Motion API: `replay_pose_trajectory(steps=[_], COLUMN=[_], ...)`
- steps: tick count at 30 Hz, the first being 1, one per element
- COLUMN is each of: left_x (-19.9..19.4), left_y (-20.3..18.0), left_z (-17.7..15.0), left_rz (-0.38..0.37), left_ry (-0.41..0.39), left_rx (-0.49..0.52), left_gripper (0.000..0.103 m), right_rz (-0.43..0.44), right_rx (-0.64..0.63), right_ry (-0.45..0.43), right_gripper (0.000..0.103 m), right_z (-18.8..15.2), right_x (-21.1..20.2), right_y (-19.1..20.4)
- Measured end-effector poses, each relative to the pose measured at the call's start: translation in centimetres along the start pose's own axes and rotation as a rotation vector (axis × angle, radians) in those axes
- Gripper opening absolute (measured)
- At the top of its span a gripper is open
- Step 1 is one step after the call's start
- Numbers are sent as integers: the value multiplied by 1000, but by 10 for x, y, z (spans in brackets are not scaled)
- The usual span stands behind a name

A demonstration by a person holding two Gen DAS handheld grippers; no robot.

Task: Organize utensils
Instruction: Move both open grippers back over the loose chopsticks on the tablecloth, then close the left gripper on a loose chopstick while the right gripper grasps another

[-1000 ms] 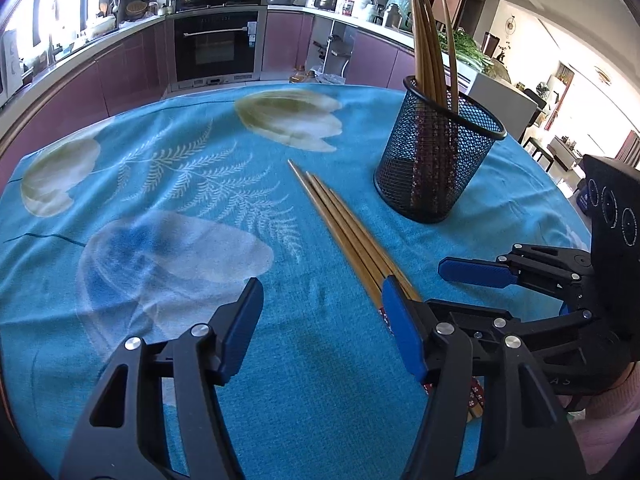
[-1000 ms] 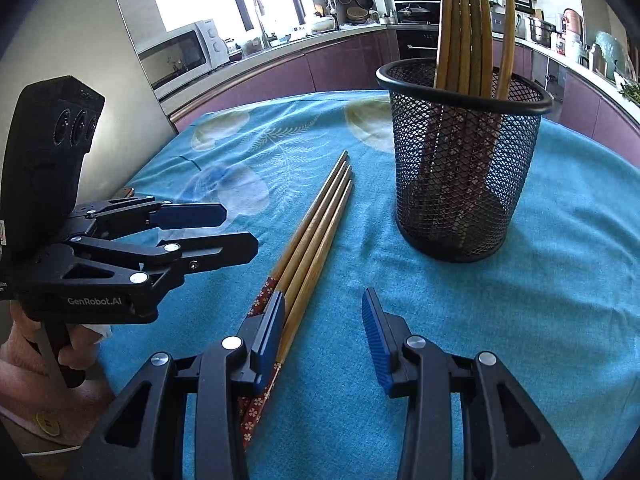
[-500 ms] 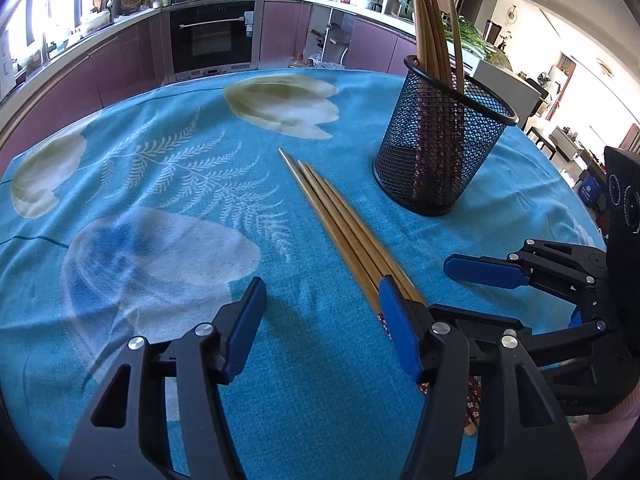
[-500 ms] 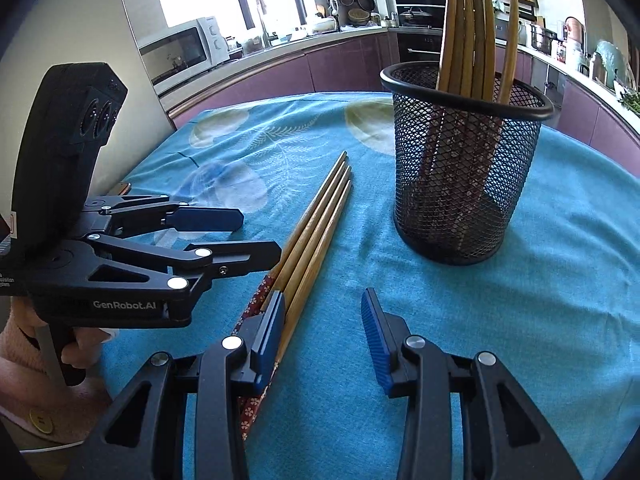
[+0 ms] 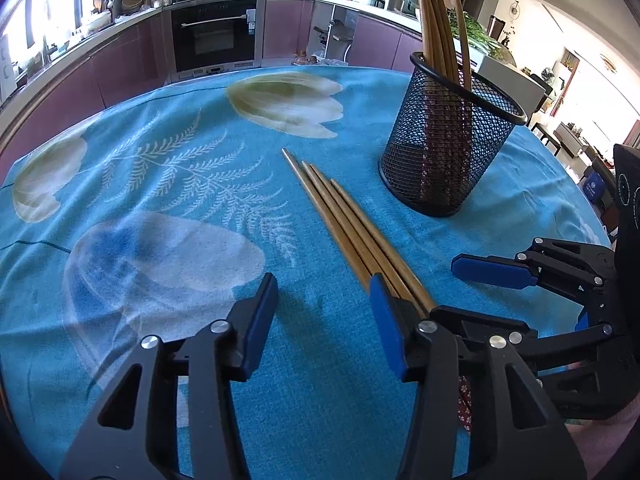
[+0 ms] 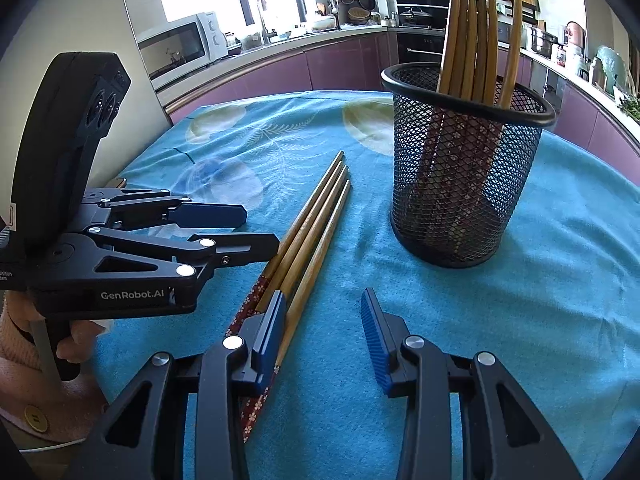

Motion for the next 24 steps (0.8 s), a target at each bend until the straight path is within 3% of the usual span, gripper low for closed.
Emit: replay_pose_trajectory(steps=[12, 19, 24], left_x=[3, 6, 3], left_y=[-4, 2, 4], left_z=[1, 3, 7], left_rz=[-20, 1, -17], left_ry=[-1, 15, -3], left_rx=[4, 7, -14], left_gripper=[48, 31, 33], right_rz=[-7, -13, -13], right_rx=[-3, 5, 11], right_ry=[7, 9, 8], right_gripper=[35, 30, 30], right_z=[0, 1, 3], right_x=[3, 5, 6], right_y=[-1, -4, -4])
Point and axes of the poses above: each gripper's, at about its wrist camera, not at the fingertips, and x roughly the way its jaws point, y to its left, z to its top, the point moved 10 cm from there along x, roughly the way its jaws point, and after that the axes turned 2 degrees about -y, right-handed, at the moved point
